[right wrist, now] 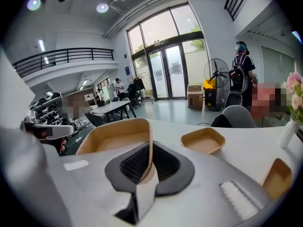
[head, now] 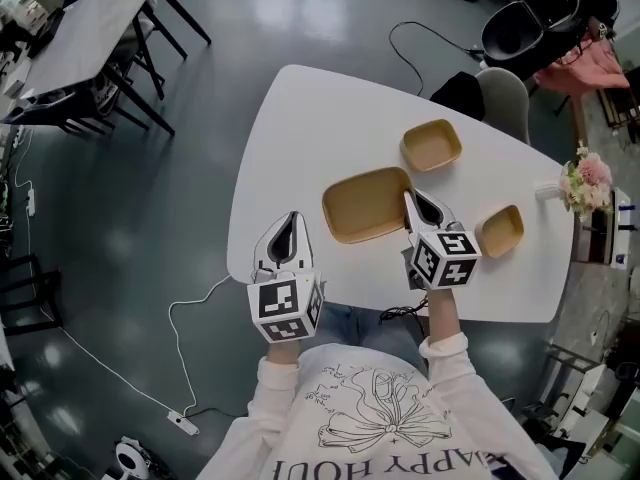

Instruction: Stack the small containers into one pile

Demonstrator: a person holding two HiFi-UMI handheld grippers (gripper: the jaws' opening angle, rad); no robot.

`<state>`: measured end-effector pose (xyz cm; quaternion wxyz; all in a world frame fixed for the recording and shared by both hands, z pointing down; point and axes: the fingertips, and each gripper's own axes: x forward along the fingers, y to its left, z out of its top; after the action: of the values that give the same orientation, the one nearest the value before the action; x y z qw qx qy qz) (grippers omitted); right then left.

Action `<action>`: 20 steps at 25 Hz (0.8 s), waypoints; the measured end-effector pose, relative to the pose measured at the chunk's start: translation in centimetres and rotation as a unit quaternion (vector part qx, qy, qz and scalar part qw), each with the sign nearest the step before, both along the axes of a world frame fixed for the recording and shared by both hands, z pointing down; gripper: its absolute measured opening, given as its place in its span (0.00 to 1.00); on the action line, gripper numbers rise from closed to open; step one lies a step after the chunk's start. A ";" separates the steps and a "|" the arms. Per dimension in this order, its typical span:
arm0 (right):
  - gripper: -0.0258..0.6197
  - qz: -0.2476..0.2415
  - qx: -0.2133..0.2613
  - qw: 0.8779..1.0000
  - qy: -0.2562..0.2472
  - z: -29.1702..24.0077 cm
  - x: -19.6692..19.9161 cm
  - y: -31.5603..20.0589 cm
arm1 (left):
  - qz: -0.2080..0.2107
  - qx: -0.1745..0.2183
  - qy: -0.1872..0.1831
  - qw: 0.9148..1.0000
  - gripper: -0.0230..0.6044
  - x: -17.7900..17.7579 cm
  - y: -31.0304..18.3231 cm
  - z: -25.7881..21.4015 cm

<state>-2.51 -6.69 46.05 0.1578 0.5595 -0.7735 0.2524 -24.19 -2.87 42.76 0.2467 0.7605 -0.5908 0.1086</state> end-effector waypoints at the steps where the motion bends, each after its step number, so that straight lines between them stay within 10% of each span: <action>1: 0.08 0.004 0.004 1.000 0.000 -0.5 0.9 -0.4 | 0.004 0.004 0.002 1.000 0.05 0.9 -0.4 -0.4; 20: 0.08 0.001 0.007 1.000 0.004 -2.0 16.6 -8.9 | 0.031 0.019 0.006 0.999 0.05 16.8 -8.0 -3.0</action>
<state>14.10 -15.61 44.01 0.1565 0.5626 -0.7741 0.2445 -7.37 -10.85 39.80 0.2320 0.7833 -0.5679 0.1004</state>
